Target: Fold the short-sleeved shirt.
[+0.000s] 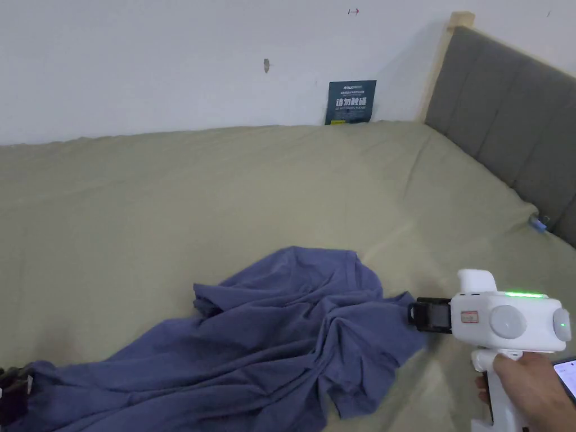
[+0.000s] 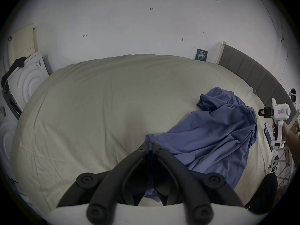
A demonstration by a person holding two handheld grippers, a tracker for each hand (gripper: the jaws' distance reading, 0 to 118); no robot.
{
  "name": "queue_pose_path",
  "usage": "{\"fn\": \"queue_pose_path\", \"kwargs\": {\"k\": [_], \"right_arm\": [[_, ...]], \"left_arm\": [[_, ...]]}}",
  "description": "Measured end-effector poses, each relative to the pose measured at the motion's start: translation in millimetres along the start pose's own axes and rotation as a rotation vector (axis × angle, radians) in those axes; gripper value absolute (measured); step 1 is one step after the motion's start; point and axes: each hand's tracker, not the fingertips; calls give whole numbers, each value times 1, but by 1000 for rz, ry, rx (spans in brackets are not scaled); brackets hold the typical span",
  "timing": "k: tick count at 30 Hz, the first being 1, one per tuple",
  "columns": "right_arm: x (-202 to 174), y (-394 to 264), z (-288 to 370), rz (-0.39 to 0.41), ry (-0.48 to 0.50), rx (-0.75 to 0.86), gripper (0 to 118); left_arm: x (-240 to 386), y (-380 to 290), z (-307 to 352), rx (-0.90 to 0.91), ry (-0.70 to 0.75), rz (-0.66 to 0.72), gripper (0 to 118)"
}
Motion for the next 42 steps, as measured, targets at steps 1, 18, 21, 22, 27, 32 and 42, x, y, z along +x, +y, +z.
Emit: {"fn": "queue_pose_path", "kwargs": {"k": [1, 18, 21, 22, 27, 32, 42], "right_arm": [[-3, 1, -5, 11, -1, -7, 118], [-35, -12, 62, -6, 31, 18, 10], [-43, 1, 89, 30, -5, 37, 10], [-47, 4, 100, 55, -13, 52, 10], [-65, 33, 158, 116, 7, 125, 10], [-81, 87, 226, 197, 26, 234, 10], [-121, 220, 384, 261, 102, 510, 10]], "left_arm": [[-1, 0, -2, -3, 1, 2, 0], [-24, 7, -2, 25, -28, 78, 0], [-28, 11, 10, 44, -35, 95, 0], [-31, 11, 14, 49, -40, 101, 0], [-46, 28, 42, 112, -50, 149, 0], [-69, 77, 99, 264, -29, 174, 0], [-115, 231, 233, 566, -17, 178, 0]]}}
